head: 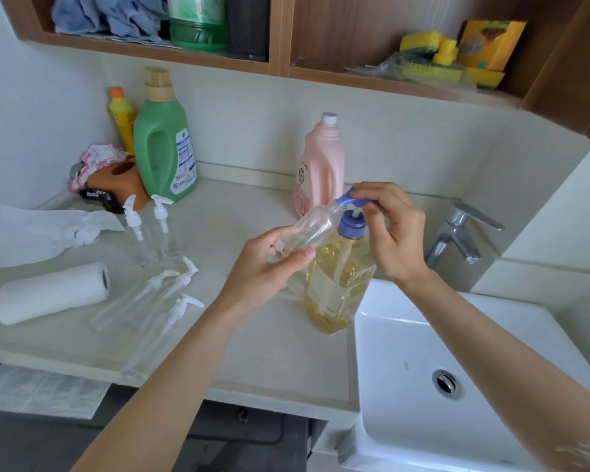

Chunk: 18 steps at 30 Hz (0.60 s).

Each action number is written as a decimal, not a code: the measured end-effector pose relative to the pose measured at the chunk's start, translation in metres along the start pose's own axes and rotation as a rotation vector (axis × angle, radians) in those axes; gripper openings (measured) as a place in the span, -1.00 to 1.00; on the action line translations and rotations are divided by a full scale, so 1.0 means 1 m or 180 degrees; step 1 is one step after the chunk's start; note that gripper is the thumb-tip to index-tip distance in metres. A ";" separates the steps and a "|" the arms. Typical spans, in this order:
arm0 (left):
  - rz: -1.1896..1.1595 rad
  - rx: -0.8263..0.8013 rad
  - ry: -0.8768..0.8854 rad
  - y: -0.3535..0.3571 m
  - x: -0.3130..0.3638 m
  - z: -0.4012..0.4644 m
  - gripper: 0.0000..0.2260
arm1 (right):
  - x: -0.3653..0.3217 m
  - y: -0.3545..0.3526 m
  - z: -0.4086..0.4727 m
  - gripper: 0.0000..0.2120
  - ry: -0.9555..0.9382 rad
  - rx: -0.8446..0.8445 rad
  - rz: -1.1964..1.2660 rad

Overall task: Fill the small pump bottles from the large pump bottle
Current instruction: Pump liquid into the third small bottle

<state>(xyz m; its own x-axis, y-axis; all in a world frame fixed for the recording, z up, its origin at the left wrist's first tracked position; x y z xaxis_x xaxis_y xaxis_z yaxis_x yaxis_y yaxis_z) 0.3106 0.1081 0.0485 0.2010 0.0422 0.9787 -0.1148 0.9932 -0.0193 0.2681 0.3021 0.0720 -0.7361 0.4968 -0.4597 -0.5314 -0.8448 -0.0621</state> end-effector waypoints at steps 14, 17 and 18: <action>0.0000 0.0164 -0.0243 0.009 -0.008 0.000 -0.81 | 0.008 0.021 -0.023 -0.75 0.0048 0.0672 -0.0043; -0.0035 0.0191 -0.0218 0.009 -0.004 -0.001 -0.76 | 0.004 0.018 -0.018 -0.76 0.0080 0.0601 -0.0044; -0.0050 0.0175 -0.0204 0.008 -0.003 -0.001 -0.75 | 0.002 0.017 -0.015 -0.77 0.0048 0.0576 -0.0092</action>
<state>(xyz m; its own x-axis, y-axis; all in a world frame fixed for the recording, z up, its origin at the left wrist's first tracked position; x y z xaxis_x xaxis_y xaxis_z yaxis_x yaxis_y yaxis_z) 0.3103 0.1164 0.0453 0.1407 0.0180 0.9899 -0.1658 0.9861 0.0056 0.2641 0.2856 0.0566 -0.7137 0.5163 -0.4733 -0.6200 -0.7800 0.0842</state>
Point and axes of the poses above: each hand's wrist, its own z-axis towards the middle knuckle, its own y-axis out of the palm, x = y × z, the point moved 1 cm from there along z, towards the middle knuckle, and after that the axes turned 14 degrees about x, right-handed, at the moved point
